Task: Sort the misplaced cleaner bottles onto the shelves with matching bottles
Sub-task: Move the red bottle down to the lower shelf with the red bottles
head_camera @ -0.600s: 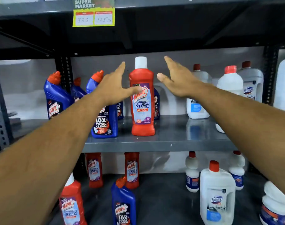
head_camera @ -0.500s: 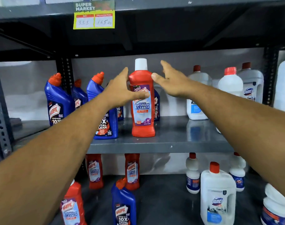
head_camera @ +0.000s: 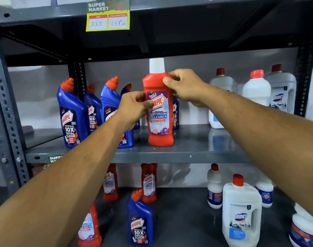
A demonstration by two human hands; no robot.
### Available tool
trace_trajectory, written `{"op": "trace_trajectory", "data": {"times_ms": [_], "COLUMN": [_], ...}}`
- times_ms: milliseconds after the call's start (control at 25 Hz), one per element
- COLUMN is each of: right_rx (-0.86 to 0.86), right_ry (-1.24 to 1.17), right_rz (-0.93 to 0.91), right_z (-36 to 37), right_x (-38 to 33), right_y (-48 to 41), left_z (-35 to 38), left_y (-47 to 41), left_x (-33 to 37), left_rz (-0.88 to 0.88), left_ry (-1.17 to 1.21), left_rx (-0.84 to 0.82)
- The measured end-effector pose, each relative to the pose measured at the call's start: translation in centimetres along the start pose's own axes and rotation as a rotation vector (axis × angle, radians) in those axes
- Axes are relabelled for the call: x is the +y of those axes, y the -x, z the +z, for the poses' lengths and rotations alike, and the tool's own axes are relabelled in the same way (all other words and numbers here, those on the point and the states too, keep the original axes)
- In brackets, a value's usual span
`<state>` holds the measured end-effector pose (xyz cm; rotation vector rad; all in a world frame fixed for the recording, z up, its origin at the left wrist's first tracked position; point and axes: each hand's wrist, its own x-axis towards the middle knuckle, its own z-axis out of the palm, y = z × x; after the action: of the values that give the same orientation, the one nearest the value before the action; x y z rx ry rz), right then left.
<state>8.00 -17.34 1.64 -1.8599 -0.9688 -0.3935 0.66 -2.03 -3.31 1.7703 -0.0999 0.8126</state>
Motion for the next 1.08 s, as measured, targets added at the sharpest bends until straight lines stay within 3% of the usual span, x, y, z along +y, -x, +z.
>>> {"op": "trace_trajectory", "data": {"times_ms": [200, 360, 480, 640, 880, 1080], "right_rx": [-0.062, -0.079, -0.148, -0.250, -0.335, -0.316], "right_ry": [-0.073, 0.020, 0.002, -0.049, 0.017, 0.096], "right_rz": [-0.112, -0.300, -0.302, -0.143, 0.115, 0.226], "right_z": [-1.1, -2.6, -2.6, -0.9, 6.3, 10.9], "right_x": [-1.6, -5.0, -5.2, -0.4, 14.0, 20.9], "right_y": [3.0, 8.0, 12.0, 16.3, 20.5, 21.8], "left_z": [-1.4, -2.1, -2.4, -0.4, 3.9, 5.8], "left_y": [2.8, 7.6, 12.4, 17.2, 18.2, 18.4], "left_x": [0.5, 2.9, 2.1, -3.6, -18.1, -25.0], "left_rz": [0.052, 0.172, 0.192, 0.024, -0.234, -0.303], "left_ry": [0.077, 0.096, 0.124, 0.217, 0.054, -0.036], "left_rx": [0.010, 0.010, -0.056, -0.131, -0.227, -0.249]}}
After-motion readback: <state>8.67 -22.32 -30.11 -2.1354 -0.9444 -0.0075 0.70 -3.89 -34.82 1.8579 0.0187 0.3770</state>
